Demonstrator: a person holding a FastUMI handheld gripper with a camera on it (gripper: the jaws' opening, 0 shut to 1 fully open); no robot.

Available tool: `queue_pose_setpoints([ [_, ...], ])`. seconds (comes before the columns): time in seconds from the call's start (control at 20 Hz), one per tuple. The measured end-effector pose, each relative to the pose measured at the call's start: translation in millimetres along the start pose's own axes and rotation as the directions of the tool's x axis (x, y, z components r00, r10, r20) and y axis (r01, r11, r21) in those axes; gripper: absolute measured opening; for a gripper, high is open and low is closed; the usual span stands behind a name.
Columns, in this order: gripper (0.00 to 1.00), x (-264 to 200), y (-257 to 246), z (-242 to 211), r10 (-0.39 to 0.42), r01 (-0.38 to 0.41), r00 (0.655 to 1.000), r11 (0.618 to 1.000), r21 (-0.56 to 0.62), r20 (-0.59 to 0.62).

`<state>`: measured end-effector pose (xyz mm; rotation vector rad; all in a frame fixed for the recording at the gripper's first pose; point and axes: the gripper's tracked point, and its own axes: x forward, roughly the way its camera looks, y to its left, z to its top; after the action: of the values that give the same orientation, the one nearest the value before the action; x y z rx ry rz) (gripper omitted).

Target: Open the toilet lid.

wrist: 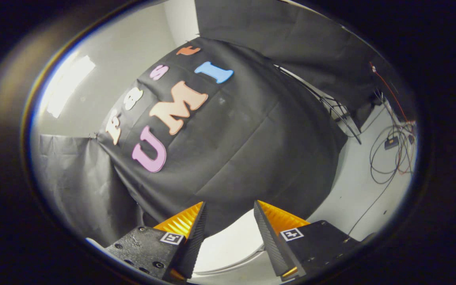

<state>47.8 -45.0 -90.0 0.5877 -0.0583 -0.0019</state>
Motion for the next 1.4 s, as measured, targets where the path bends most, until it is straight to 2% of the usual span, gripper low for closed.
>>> queue_pose_setpoints([
  [0.25, 0.74, 20, -33, -26, -0.080, 0.077, 0.997, 0.982, 0.172, 0.016],
  [0.4, 0.74, 24, -64, -58, -0.193, 0.198, 0.980, 0.943, 0.267, -0.043],
  [0.5, 0.73, 25, -80, -77, -0.232, 0.247, 0.969, 0.915, 0.319, -0.086],
  [0.75, 0.72, 40, -101, -116, -0.240, 0.304, 0.949, 0.865, 0.399, -0.204],
  [1.05, 0.66, 59, -101, -125, -0.166, 0.283, 0.943, 0.856, 0.433, -0.288],
  [1.1, 0.60, 64, -95, -123, -0.135, 0.259, 0.949, 0.852, 0.455, -0.287],
  [1.15, 0.54, 69, -96, -126, -0.142, 0.277, 0.942, 0.841, 0.464, -0.305],
  [1.2, 0.38, 66, -100, -129, -0.158, 0.304, 0.932, 0.832, 0.464, -0.326],
  [1.25, 0.30, 66, -105, -130, -0.167, 0.319, 0.927, 0.821, 0.473, -0.335],
  [1.35, 0.07, 65, -103, -126, -0.153, 0.309, 0.931, 0.814, 0.492, -0.332],
  [1.4, 0.05, 64, -99, -127, -0.152, 0.311, 0.928, 0.818, 0.484, -0.340],
])
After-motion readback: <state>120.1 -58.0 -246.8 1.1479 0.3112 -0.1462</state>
